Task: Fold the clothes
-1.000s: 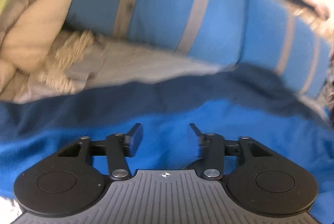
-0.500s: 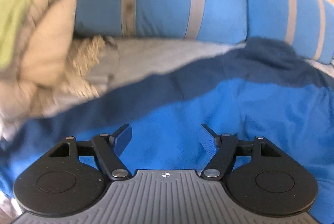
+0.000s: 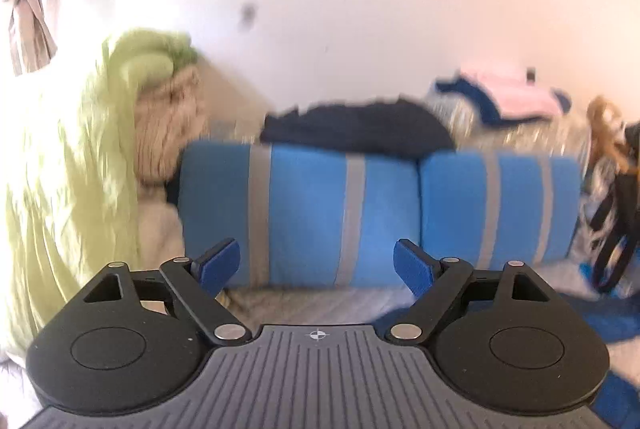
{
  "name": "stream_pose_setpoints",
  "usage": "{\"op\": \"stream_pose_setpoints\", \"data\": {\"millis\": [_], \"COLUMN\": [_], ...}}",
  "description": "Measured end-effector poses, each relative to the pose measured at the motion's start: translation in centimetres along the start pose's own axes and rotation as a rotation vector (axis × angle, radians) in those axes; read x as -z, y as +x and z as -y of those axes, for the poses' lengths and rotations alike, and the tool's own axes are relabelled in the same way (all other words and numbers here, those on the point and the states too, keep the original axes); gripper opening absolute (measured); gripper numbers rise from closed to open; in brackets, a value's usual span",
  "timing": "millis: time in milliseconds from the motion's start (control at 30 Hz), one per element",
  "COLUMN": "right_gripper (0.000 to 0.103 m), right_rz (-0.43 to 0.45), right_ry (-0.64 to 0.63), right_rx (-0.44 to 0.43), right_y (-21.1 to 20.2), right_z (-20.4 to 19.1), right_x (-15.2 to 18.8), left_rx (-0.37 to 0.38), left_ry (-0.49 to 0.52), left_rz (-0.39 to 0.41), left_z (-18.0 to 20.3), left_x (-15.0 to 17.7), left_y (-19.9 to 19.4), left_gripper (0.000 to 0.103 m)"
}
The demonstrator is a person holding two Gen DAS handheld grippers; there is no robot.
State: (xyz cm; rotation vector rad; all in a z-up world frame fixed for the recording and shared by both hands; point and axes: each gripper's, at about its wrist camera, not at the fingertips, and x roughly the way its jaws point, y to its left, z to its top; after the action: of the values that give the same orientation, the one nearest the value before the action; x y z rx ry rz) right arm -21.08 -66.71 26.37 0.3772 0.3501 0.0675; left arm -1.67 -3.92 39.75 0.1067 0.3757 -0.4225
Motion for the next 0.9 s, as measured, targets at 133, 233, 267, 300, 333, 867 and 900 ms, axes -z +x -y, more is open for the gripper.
{"op": "stream_pose_setpoints", "data": {"millis": [133, 233, 267, 300, 333, 867, 900], "right_gripper": [0.103, 0.103, 0.103, 0.103, 0.103, 0.103, 0.103], "right_rz": [0.069, 0.102, 0.103, 0.101, 0.099, -0.069, -0.098], "right_ry": [0.013, -0.03, -0.027, -0.012, 0.002, -0.138, -0.141], "right_rx": [0.006, 0.049, 0.055, 0.057, 0.06, 0.168, 0.152], "right_y": [-1.0, -1.2, -0.9, -0.6, -0.3, 12.7, 13.9], "right_z": [0.4, 0.6, 1.0, 1.4, 1.9, 2.4, 2.2], "right_x": [-4.9, -7.8, -8.4, -8.8, -9.2, -5.3, -4.7], "left_rx": [0.031, 0.004, -0.004, -0.012, -0.019, 0.086, 0.101], "left_ry": [-0.054, -0.071, -0.076, -0.077, -0.058, -0.051, -0.054], "left_rz": [0.093, 0.163, 0.182, 0.198, 0.194, -0.034, -0.049], "left_z": [0.4, 1.0, 1.2, 1.4, 1.8, 5.8, 6.0], "left_x": [-2.7, -2.6, -2.3, -2.0, -1.5, 5.9, 6.3], "left_y": [-1.4, -0.5, 0.2, 1.0, 2.2, 21.0, 22.0], "left_gripper": [0.086, 0.086, 0.086, 0.086, 0.087, 0.087, 0.087]}}
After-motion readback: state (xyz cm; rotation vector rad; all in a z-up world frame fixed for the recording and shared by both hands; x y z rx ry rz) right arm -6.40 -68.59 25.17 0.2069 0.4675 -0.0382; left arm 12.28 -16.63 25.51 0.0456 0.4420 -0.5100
